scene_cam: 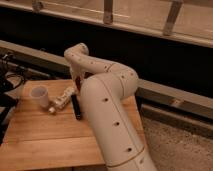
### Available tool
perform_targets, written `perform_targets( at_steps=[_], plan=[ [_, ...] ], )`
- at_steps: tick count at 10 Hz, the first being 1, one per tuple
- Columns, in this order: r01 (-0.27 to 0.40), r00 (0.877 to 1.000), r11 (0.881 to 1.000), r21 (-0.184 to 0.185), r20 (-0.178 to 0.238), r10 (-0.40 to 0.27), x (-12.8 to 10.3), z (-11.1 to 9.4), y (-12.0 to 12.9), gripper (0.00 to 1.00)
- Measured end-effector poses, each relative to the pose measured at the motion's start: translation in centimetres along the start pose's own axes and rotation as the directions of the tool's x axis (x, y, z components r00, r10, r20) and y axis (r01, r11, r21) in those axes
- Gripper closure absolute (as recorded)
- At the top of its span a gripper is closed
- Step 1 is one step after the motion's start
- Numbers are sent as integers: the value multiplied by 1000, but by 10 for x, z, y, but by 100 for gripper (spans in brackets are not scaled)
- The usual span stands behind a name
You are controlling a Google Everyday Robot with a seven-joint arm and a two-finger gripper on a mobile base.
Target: Place the pepper on the white sponge
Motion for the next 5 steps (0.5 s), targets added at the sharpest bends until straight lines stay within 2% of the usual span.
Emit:
perform_targets(
  at_steps=[1,2,3,4,5],
  plan=[
    [24,1000,1000,-7,-11,-24,4,0,-5,100],
    [21,1000,999,-23,-11,-22,9,0,-13,96],
    [13,1000,999,-44,-7,-13,12,-2,-21,90],
    [-1,1000,997,-81,1,1,16,-2,-34,78],
    [-4,1000,992,-125,5,5,17,-2,-35,69]
  ],
)
